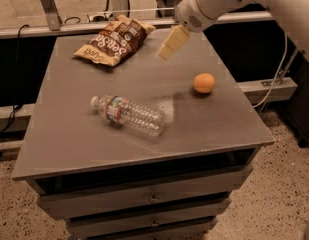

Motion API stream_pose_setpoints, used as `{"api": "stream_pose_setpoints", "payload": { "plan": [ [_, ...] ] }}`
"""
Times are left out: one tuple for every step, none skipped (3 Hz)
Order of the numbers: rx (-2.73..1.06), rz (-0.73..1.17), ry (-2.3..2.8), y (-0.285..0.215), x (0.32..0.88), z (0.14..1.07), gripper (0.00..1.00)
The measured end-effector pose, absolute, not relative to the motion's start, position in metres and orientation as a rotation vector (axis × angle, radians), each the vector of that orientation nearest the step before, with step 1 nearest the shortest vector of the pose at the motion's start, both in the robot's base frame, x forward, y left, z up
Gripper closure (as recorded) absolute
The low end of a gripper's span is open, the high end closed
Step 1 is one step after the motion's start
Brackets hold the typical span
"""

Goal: Pick brown chip bag

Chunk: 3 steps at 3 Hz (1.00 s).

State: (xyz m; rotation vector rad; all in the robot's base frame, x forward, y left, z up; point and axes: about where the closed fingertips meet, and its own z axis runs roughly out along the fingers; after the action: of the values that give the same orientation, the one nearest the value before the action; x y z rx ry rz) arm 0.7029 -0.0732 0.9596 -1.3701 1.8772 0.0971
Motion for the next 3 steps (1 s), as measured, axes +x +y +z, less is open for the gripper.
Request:
{"api": "stream_pose_setpoints", "payload": {
  "plan": [
    [-1.227,0.197,1.869,-0.049,0.755,0.935,0.00],
    [-1.065,0.298,1.895,-0.033,0.794,0.906,0.00],
    [-0.933,0.414,1.877,-0.013,0.829,0.890,0.00]
  ]
}}
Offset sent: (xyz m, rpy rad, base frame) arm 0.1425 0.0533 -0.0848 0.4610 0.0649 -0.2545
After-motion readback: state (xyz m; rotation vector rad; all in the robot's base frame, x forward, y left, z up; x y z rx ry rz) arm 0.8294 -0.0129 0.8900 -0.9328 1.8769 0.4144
